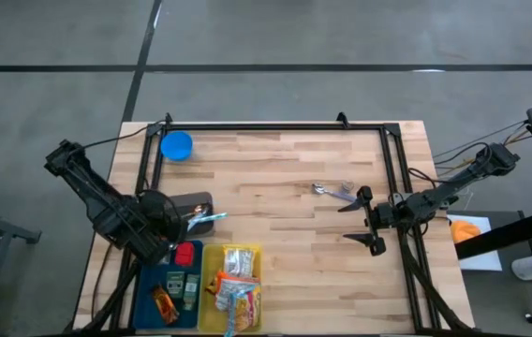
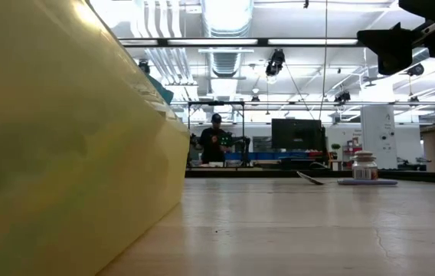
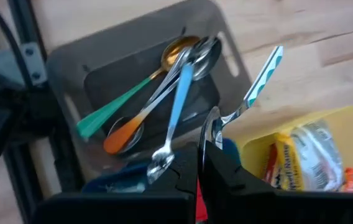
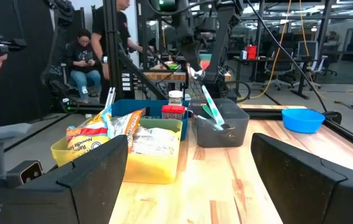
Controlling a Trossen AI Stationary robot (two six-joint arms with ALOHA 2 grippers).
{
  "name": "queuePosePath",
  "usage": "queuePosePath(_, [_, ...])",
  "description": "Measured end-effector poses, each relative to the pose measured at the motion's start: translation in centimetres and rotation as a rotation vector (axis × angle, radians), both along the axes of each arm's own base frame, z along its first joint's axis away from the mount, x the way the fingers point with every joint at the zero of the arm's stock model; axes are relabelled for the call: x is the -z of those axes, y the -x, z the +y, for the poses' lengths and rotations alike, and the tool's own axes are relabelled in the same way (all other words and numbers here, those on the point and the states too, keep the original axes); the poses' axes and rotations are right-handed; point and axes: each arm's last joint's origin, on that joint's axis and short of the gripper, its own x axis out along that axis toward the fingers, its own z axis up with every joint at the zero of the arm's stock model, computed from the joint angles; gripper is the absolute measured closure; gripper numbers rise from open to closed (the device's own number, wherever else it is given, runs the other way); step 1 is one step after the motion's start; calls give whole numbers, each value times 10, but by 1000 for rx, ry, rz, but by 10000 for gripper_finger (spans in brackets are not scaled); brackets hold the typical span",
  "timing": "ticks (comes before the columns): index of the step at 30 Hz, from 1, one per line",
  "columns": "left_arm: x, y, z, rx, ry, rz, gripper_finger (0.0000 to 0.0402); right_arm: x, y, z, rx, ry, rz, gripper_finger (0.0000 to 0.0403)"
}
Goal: Pick & Place Food Item
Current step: Put the patterned blue spoon into the gray bin
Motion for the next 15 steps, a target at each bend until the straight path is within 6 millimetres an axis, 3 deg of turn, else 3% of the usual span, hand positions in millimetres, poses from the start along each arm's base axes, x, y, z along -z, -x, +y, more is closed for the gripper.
queuePosePath(15, [0,21,-9,59,8,-59,391,0,0,0,0,0,0,64])
